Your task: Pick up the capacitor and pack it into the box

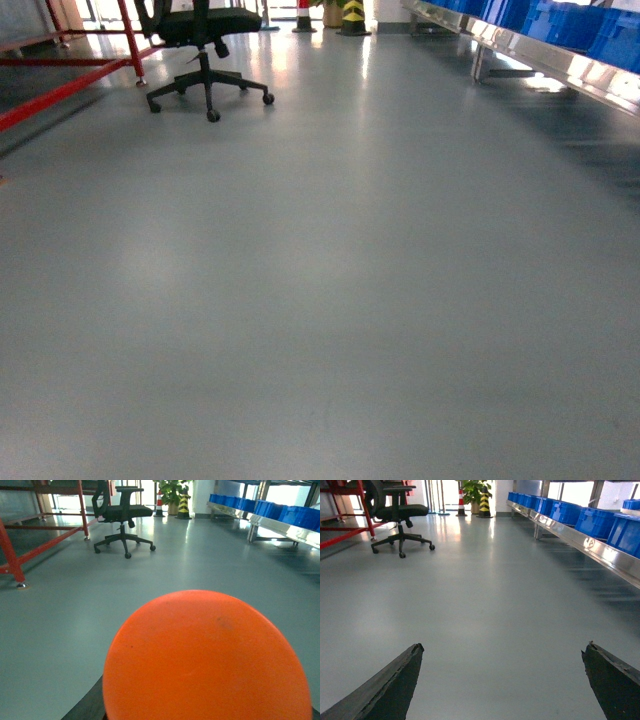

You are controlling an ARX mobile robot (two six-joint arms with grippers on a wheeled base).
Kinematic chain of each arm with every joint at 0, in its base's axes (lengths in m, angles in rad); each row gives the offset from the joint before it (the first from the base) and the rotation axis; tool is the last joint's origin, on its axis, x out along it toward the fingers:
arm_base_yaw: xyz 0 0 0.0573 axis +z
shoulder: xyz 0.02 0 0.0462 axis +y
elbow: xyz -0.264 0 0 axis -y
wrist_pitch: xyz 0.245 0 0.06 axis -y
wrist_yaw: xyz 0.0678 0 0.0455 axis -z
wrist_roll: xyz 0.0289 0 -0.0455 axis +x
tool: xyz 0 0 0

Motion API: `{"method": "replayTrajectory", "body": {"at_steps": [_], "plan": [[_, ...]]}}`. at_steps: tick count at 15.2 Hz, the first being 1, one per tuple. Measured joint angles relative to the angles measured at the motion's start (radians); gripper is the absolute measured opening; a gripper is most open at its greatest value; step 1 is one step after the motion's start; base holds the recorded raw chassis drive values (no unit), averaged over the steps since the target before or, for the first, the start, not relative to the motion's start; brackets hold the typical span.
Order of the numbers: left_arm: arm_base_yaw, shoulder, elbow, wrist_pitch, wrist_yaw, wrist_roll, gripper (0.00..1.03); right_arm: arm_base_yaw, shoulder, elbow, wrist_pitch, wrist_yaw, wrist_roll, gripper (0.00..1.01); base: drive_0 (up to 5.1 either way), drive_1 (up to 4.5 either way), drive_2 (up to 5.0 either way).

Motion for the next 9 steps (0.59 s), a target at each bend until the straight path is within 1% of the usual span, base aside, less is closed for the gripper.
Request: {"method": "replayTrajectory", "body": {"at_steps": [9], "plan": [[0.0,0.0,0.0,0.001,0.001,0.0,0.44,0.0,0.0,0.0,-0.001,0.0,0.0,0.98,-4.9,2.47,2.5]]}}
